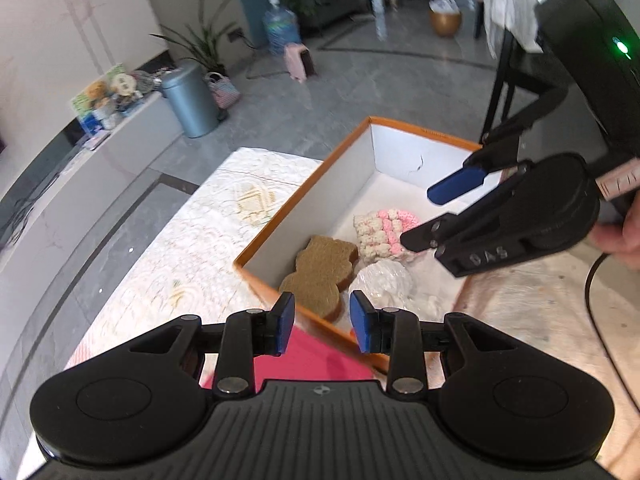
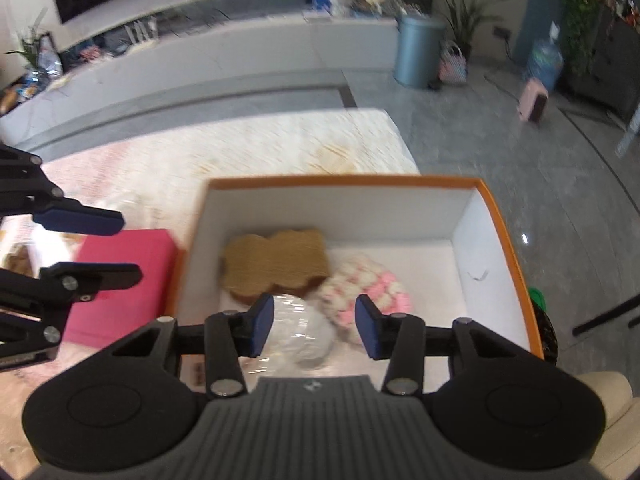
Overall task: Organize soft objects
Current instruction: 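Withdraw both tools from the box back over the bed, then move left tool to the brown plush teddy while right tool grips the white mesh bag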
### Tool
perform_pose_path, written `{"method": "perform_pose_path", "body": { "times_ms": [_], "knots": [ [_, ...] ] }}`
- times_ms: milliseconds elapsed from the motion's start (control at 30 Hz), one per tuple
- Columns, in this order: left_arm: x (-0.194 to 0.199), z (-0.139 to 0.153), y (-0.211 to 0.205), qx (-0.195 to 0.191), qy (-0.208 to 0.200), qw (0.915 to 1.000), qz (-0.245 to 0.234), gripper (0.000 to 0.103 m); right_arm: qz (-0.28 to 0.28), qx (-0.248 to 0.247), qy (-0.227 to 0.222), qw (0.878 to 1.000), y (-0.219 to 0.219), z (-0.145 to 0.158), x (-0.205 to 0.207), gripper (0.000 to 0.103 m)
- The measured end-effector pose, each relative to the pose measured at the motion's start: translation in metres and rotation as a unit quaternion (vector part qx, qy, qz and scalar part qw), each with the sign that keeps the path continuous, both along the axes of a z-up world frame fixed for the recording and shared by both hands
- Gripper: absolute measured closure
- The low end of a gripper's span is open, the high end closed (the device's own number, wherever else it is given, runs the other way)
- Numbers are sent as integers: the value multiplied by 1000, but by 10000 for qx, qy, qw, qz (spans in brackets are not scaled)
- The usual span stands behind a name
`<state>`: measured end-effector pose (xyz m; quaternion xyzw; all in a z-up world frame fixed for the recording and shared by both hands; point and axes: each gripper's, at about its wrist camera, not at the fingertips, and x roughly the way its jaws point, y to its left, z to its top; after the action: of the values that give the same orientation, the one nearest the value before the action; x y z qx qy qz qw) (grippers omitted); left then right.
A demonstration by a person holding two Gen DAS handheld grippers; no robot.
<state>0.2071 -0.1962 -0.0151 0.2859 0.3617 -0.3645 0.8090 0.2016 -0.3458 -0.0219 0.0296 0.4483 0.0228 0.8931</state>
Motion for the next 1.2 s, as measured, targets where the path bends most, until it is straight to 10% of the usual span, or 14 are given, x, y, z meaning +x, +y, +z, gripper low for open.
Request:
{"method": "perform_pose_path", "body": {
  "times_ms": [367, 767, 1033, 1200],
  "knots": [
    [-43, 29, 115, -891, -113, 9853, 1455, 63, 589, 534, -831, 9934, 90, 28, -60, 58],
    [-73, -1, 252, -1559, -178, 9160, 3691, 64, 1033, 877, -1237, 9830, 195, 0, -81, 58],
    [-74, -41, 316, -1597, 24, 8845, 4383, 64, 1442, 814, -894, 9821, 245, -36, -62, 56],
    [-62, -55, 334, -1511, 85, 8787, 4526, 63, 1657, 677, -780, 9808, 268, -51, -42, 50]
  ]
}}
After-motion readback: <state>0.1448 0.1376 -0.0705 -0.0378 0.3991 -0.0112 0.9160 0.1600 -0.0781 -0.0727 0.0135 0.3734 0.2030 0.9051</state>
